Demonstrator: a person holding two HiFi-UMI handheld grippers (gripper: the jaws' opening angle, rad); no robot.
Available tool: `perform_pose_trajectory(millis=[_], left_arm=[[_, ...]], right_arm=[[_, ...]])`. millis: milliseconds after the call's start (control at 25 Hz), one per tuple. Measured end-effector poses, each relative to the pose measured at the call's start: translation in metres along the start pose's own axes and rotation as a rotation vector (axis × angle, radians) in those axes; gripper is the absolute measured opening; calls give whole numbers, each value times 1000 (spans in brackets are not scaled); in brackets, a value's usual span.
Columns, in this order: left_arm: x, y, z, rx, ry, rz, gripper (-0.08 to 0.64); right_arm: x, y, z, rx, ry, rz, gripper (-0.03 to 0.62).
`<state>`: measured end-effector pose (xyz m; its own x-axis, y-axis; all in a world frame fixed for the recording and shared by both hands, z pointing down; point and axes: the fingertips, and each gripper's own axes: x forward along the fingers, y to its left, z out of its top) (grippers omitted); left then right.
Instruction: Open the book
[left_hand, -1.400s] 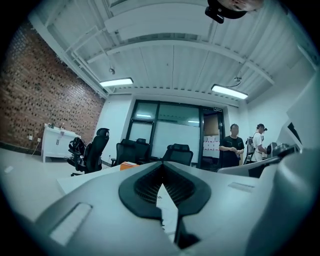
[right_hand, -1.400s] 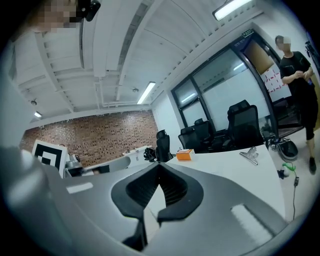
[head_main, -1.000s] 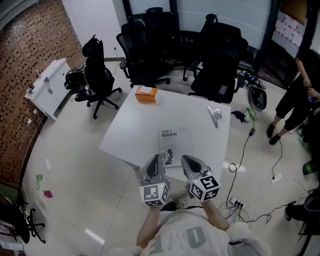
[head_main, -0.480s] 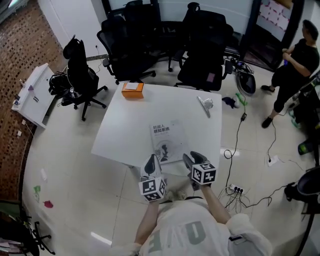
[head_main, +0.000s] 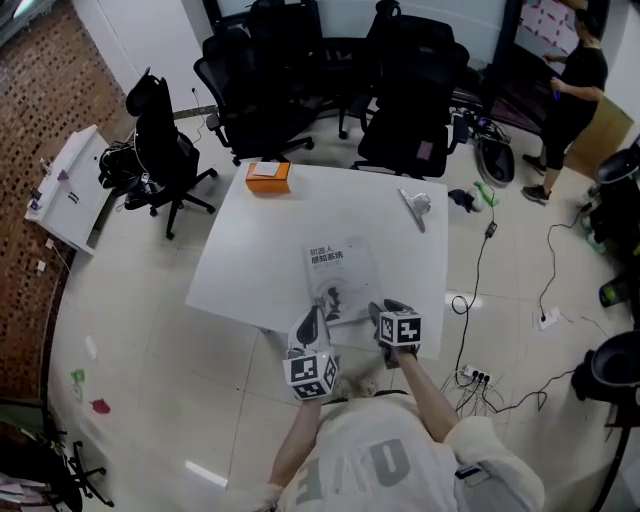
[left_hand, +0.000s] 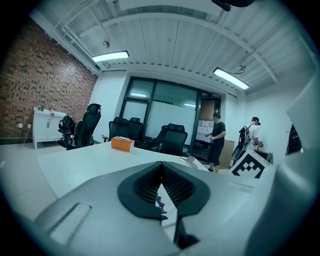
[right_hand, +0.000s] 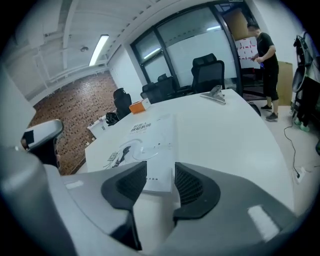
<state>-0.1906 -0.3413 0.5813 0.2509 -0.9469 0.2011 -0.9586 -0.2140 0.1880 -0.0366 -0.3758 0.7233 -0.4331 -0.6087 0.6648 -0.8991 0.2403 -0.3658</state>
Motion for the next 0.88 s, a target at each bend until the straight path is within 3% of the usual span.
perform_pose_trajectory(millis=[160, 200, 520, 680, 880], left_arm=[[0, 2, 1, 3, 3, 1, 9], [0, 4, 1, 2, 5, 2, 9], [3, 7, 1, 10, 5, -2, 9], [8, 8, 1, 13, 7, -2, 9], [10, 2, 1, 12, 10, -15, 9]], right_arm=[[5, -2, -3, -7, 36, -39, 158], [4, -4, -2, -13, 33, -58, 125], [-13, 4, 14, -90, -55, -109, 55], [-29, 23, 33, -143, -137, -78, 35], [-47, 55, 53, -164, -237, 20, 12]])
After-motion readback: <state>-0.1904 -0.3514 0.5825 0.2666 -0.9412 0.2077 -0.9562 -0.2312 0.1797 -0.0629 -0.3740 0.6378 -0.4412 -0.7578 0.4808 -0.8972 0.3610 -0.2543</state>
